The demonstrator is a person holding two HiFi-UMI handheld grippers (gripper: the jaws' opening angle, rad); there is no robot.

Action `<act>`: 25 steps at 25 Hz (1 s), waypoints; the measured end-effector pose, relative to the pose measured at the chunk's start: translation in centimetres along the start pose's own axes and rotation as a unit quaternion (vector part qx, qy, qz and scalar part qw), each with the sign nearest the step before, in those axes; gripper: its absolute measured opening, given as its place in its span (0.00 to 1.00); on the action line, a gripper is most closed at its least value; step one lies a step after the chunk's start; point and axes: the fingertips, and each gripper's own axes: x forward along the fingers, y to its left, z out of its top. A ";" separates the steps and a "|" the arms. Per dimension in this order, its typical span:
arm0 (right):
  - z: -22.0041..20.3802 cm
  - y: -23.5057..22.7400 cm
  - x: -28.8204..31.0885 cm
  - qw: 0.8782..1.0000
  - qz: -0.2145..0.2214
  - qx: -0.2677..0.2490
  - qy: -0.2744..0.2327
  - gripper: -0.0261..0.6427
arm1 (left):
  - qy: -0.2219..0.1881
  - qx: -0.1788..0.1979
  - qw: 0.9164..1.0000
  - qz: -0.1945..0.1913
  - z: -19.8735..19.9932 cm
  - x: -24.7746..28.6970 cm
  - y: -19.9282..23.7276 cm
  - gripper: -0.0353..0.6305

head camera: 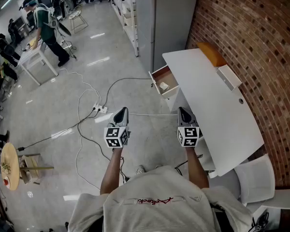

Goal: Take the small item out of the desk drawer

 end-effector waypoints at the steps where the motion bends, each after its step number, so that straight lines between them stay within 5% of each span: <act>1: 0.0 0.0 0.0 1.000 0.000 0.000 0.000 0.06 | 0.001 -0.001 1.000 0.000 0.0 0.0 0.0 0.07; 25: -0.2 -3.5 0.7 1.000 0.020 0.019 -0.014 0.06 | -0.005 0.005 1.000 0.012 1.2 2.6 -3.4 0.07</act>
